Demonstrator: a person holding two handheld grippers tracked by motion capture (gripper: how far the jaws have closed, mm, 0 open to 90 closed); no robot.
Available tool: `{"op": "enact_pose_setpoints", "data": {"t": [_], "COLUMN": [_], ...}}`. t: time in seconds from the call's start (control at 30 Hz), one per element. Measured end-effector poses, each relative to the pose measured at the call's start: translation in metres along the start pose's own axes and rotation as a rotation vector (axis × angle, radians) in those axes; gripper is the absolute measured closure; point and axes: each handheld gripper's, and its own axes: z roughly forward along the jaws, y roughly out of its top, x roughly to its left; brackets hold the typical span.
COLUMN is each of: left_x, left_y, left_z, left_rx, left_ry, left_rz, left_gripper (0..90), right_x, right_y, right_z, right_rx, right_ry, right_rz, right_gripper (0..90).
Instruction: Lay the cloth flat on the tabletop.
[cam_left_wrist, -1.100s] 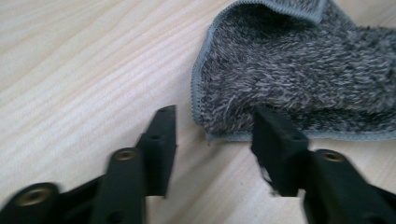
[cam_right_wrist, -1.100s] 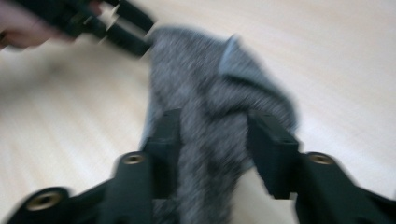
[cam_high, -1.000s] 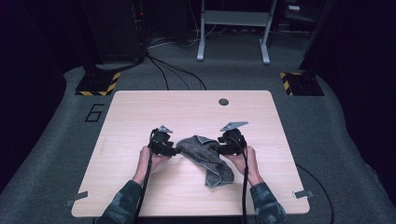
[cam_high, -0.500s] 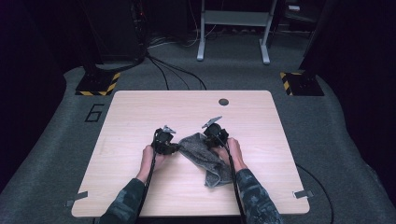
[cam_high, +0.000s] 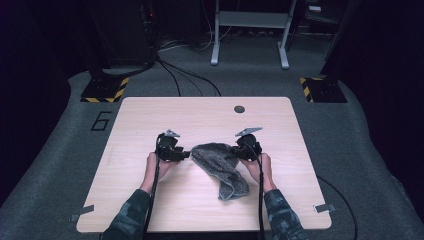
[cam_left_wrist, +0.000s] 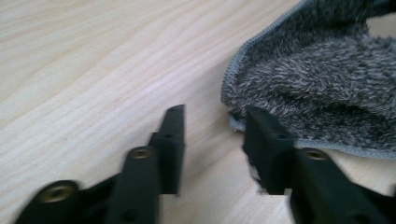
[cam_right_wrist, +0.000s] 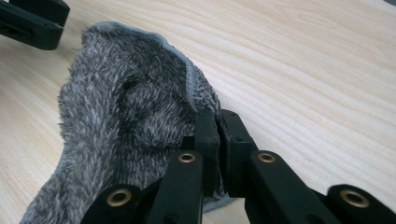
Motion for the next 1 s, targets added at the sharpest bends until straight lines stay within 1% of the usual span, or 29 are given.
{"op": "enact_pose_setpoints", "data": {"t": [0.07,0.1,0.13,0.17,0.2,0.23,0.27,0.33,0.37,0.43,0.47,0.5,0.53,0.57,0.6,0.63,0.67,0.7,0.73,0.77,0.8,0.83,0.87,0.9,0.93,1.0], "left_x": [0.002,0.004,0.004,0.005,0.004,0.004,0.003,0.0,0.0,-0.001,-0.003,-0.005,-0.007,-0.008,-0.01,-0.011,-0.013,-0.015,-0.016,-0.017,-0.017,-0.017,-0.016,-0.015,-0.013,-0.009], "left_y": [-0.002,-0.002,-0.002,-0.002,-0.002,-0.002,-0.002,-0.002,-0.001,0.0,0.001,0.001,0.002,0.002,0.002,0.002,0.002,0.002,0.002,0.002,0.001,0.001,0.001,0.0,0.0,0.001], "left_z": [-0.002,-0.003,-0.002,-0.002,0.0,0.002,0.005,0.012,0.015,0.021,0.023,0.025,0.027,0.028,0.03,0.031,0.033,0.033,0.033,0.032,0.03,0.029,0.027,0.025,0.023,0.017], "left_rx": [-0.014,-0.011,-0.014,-0.018,-0.017,-0.016,-0.004,0.005,0.004,0.01,0.011,0.008,0.016,0.027,0.029,0.038,0.034,0.041,0.036,0.031,0.028,0.027,0.025,0.023,0.02,0.019], "left_ry": [-0.001,-0.002,0.004,0.003,-0.005,-0.004,-0.008,-0.028,-0.023,-0.042,-0.045,-0.049,-0.06,-0.06,-0.054,-0.053,-0.046,-0.045,-0.044,-0.042,-0.03,-0.028,-0.02,-0.012,-0.011,0.006], "left_rz": [-0.017,-0.014,-0.026,-0.023,-0.036,-0.03,-0.028,-0.039,-0.04,-0.044,-0.06,-0.061,-0.056,-0.044,-0.033,-0.016,-0.005,0.0,0.015,0.021,0.038,0.052,0.055,0.059,0.061,0.075], "left_gripper": [48.2,46.7,45.6,43.2,42.4,41.9,41.0,39.2,38.6,38.4,38.5,40.4,43.9,48.6,53.1,60.7,66.5,72.7,78.2,83.2,86.3,87.3,87.7,88.0,88.1,88.2], "right_x": [-0.002,-0.004,-0.004,-0.004,-0.005,-0.005,-0.005,-0.005,-0.005,-0.002,0.0,0.003,0.005,0.008,0.009,0.011,0.012,0.011,0.01,0.009,0.006,0.005,0.003,0.002,0.001,-0.002], "right_y": [-0.002,-0.002,-0.002,-0.002,-0.002,-0.002,-0.002,-0.002,0.0,0.004,0.007,0.01,0.014,0.016,0.018,0.019,0.02,0.02,0.02,0.019,0.019,0.018,0.017,0.016,0.015,0.011], "right_z": [-0.001,0.0,0.0,0.001,0.002,0.003,0.003,0.003,0.002,0.005,0.007,0.01,0.014,0.019,0.022,0.027,0.034,0.041,0.044,0.045,0.046,0.044,0.042,0.036,0.031,0.021], "right_rx": [-0.007,-0.011,-0.01,-0.005,-0.009,-0.007,-0.012,-0.03,-0.041,-0.037,-0.031,-0.006,-0.005,-0.001,0.016,0.04,0.065,0.076,0.087,0.097,0.078,0.064,0.05,0.043,0.027,0.001], "right_ry": [0.003,0.006,0.006,0.005,0.009,0.007,-0.003,0.0,-0.013,-0.002,-0.003,-0.011,-0.009,-0.018,-0.039,-0.07,-0.104,-0.131,-0.146,-0.16,-0.154,-0.14,-0.128,-0.105,-0.098,-0.084], "right_rz": [0.018,0.007,0.009,0.014,0.015,0.016,0.013,0.031,0.025,0.012,-0.003,-0.012,-0.036,-0.041,-0.071,-0.087,-0.097,-0.105,-0.112,-0.099,-0.098,-0.073,-0.065,-0.037,-0.031,-0.01], "right_gripper": [86.4,85.8,85.5,84.0,81.1,77.1,73.4,57.1,51.0,40.3,39.7,36.8,36.3,39.2,41.7,43.7,50.2,58.0,65.6,74.7,81.2,85.3,86.3,86.7,87.1,87.4]}}
